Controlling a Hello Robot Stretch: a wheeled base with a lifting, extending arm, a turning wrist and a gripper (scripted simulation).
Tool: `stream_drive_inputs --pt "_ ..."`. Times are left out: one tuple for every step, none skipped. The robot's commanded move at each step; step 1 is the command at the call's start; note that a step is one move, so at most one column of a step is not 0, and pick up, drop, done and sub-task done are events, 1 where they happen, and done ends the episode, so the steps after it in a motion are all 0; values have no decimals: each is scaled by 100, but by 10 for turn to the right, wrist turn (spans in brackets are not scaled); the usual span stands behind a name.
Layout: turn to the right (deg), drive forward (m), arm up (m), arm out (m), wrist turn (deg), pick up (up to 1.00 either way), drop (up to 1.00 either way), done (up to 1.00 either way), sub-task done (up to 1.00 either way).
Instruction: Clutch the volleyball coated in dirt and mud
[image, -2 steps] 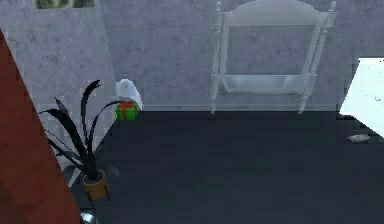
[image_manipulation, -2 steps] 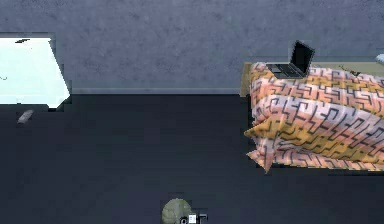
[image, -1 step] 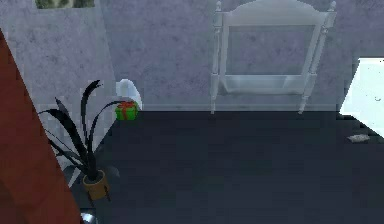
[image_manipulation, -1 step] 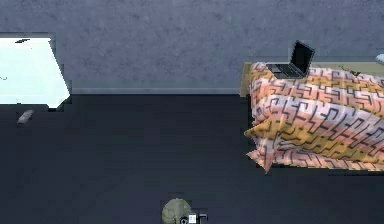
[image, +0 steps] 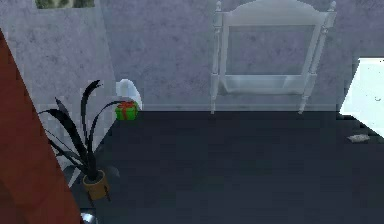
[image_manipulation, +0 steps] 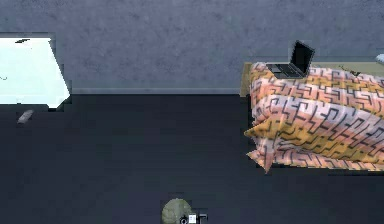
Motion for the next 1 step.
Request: stream_drive_inputs --pt "0 0 0 0 450 0 0 0 0"
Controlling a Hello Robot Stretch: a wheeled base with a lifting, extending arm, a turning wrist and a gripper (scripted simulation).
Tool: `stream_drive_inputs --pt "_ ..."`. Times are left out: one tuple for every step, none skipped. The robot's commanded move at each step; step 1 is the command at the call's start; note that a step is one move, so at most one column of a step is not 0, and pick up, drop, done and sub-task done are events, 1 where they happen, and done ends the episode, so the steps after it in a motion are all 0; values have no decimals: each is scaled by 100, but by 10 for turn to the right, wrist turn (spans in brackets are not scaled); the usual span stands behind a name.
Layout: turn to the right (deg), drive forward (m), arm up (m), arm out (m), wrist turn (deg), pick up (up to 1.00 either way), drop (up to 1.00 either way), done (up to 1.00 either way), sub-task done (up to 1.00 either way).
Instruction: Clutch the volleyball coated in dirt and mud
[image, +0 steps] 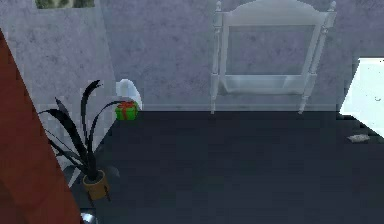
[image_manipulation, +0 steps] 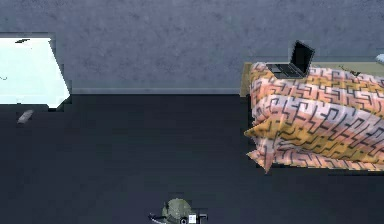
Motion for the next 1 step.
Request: stream_drive_inputs --pt "0 0 0 0 240 0 0 0 0"
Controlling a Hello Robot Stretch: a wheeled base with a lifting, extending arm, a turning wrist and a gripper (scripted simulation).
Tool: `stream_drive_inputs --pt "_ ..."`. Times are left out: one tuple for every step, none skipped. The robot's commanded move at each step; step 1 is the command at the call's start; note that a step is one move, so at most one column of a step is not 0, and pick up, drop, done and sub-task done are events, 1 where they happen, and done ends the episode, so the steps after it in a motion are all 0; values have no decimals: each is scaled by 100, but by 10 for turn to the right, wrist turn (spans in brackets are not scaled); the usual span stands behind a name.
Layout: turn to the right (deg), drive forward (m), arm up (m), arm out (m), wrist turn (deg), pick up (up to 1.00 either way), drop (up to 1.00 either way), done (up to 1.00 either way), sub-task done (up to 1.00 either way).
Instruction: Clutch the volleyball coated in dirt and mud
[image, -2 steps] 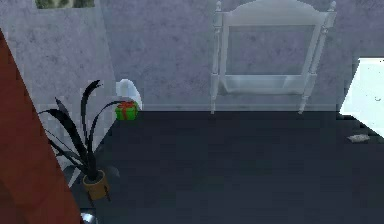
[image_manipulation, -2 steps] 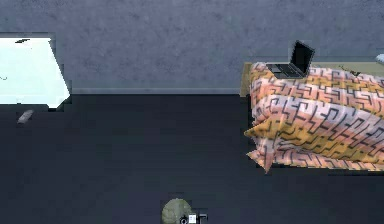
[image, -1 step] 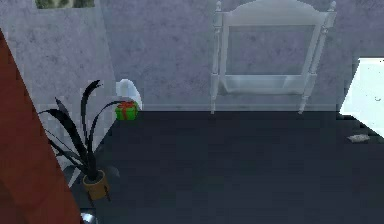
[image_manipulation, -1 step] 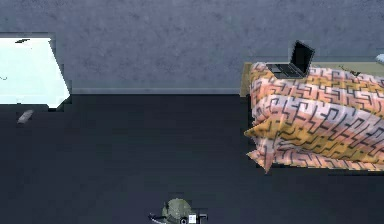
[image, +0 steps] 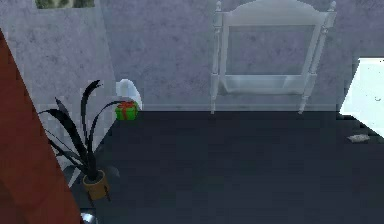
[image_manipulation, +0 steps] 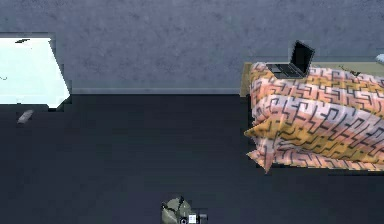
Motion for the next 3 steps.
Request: stream_drive_inputs --pt "0 0 -30 0 0 0 0 0 0" --pt "0 0 0 0 0 100 0 0 0" --pt "0 0 10 0 0 0 0 0 0"
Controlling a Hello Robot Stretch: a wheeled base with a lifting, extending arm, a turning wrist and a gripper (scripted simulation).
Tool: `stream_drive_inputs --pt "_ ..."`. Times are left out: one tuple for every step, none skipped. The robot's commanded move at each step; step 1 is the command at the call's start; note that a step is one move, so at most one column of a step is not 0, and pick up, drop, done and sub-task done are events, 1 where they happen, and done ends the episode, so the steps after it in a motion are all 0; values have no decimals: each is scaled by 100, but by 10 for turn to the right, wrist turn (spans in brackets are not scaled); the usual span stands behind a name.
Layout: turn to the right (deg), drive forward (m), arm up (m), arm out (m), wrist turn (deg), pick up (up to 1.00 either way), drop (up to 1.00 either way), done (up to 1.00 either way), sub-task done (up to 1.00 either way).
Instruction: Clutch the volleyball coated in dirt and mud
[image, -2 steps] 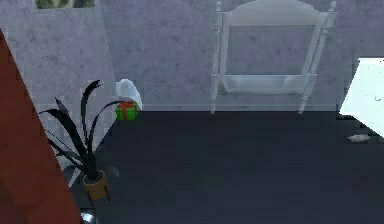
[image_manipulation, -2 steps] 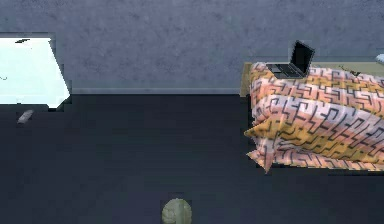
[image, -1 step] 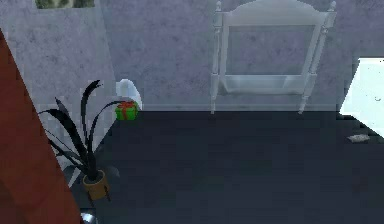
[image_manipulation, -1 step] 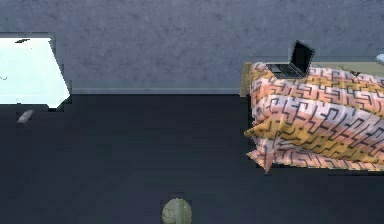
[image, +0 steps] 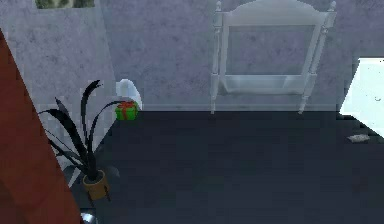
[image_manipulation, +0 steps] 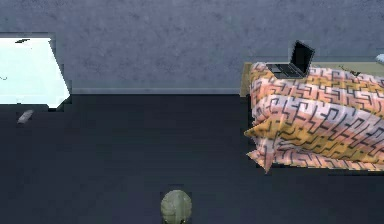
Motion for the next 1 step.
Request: stream_drive_inputs --pt "0 0 0 0 0 0 0 100 0"
